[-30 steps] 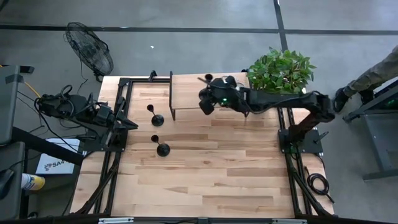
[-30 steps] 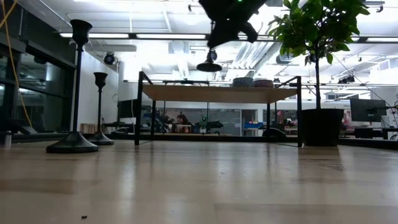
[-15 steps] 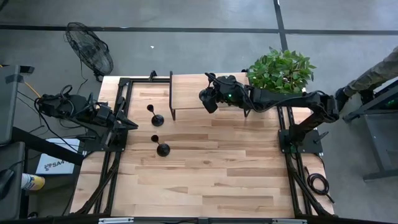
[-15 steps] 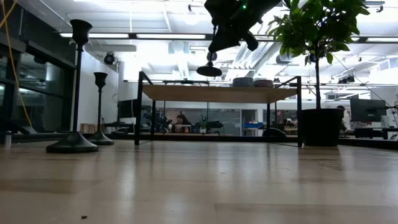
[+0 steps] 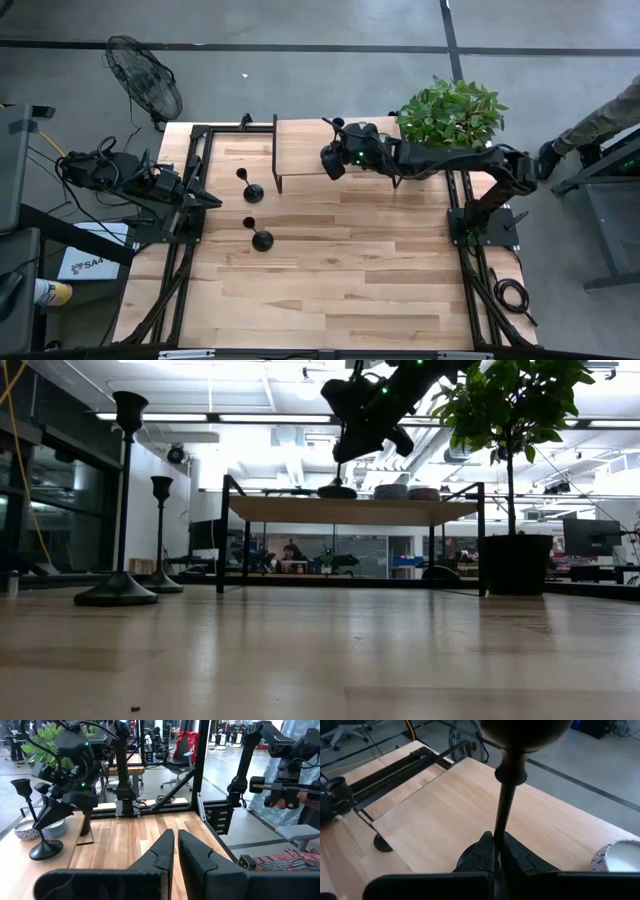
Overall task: Pick & Place candle stick holders
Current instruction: Put the black candle holder on the shelf
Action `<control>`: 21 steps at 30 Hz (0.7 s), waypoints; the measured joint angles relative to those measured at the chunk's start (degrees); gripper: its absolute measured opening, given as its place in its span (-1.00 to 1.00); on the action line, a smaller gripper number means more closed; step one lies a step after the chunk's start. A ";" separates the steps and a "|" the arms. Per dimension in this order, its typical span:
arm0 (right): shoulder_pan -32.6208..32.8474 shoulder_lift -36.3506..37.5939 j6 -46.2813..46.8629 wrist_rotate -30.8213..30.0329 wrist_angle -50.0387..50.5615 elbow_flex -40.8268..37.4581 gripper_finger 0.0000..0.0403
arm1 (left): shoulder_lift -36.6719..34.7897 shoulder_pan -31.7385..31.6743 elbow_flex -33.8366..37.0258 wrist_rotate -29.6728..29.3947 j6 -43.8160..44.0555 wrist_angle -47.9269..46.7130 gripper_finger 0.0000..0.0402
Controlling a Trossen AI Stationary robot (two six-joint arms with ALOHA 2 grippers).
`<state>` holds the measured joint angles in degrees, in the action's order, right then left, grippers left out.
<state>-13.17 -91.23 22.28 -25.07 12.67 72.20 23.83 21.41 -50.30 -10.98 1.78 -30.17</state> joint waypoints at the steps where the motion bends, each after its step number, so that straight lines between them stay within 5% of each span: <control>1: 0.00 -0.03 0.00 0.04 0.00 0.00 -1.00 | 0.00 -0.02 0.00 0.00 0.02 0.00 -0.87; 21: -0.35 -0.03 -3.82 1.72 1.93 0.00 -1.00 | 0.00 0.00 0.00 -0.01 0.01 0.00 -0.87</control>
<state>-13.52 -91.26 18.46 -23.35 14.60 72.20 23.83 21.40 -50.30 -10.99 1.79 -30.17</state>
